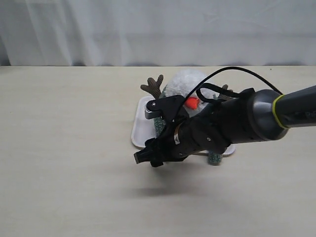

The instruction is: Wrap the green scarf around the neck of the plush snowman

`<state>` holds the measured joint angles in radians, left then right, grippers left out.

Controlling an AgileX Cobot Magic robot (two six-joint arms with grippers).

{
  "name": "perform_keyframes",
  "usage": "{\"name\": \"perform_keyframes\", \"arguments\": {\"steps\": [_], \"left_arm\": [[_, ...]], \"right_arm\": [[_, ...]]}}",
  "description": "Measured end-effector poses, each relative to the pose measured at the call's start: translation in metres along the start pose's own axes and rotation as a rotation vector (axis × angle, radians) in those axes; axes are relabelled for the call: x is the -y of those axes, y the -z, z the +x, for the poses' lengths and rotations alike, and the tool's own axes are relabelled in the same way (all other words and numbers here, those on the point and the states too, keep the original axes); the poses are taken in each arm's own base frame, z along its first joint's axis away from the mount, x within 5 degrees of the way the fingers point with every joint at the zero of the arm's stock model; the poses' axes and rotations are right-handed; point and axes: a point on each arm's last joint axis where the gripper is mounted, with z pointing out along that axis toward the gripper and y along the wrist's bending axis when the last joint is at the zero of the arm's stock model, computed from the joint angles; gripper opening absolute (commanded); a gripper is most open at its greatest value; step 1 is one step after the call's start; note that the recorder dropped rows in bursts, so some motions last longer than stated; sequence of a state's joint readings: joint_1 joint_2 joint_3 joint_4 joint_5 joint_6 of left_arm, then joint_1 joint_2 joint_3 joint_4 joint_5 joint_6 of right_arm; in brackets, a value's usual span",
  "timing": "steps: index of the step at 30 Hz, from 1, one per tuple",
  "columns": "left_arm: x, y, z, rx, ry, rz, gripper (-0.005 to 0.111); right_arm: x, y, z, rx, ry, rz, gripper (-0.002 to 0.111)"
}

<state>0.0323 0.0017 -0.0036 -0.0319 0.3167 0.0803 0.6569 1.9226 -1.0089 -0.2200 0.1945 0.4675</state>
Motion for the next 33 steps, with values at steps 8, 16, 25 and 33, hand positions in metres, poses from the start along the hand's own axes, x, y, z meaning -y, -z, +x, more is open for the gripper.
{"name": "perform_keyframes", "arguments": {"steps": [8, 16, 25, 33], "left_arm": [[0.0, 0.0, 0.0, 0.0, 0.0, 0.0, 0.0], [0.0, 0.0, 0.0, 0.0, 0.0, 0.0, 0.0], [0.0, 0.0, 0.0, 0.0, 0.0, 0.0, 0.0], [0.0, 0.0, 0.0, 0.0, 0.0, 0.0, 0.0]], "right_arm": [[0.017, -0.015, 0.002, -0.007, -0.082, 0.019, 0.06], [0.014, -0.019, -0.002, 0.058, -0.081, -0.017, 0.022], [0.017, -0.016, 0.002, -0.002, -0.064, 0.016, 0.004], [0.022, 0.022, -0.003, -0.07, 0.012, 0.091, 0.004]]}}
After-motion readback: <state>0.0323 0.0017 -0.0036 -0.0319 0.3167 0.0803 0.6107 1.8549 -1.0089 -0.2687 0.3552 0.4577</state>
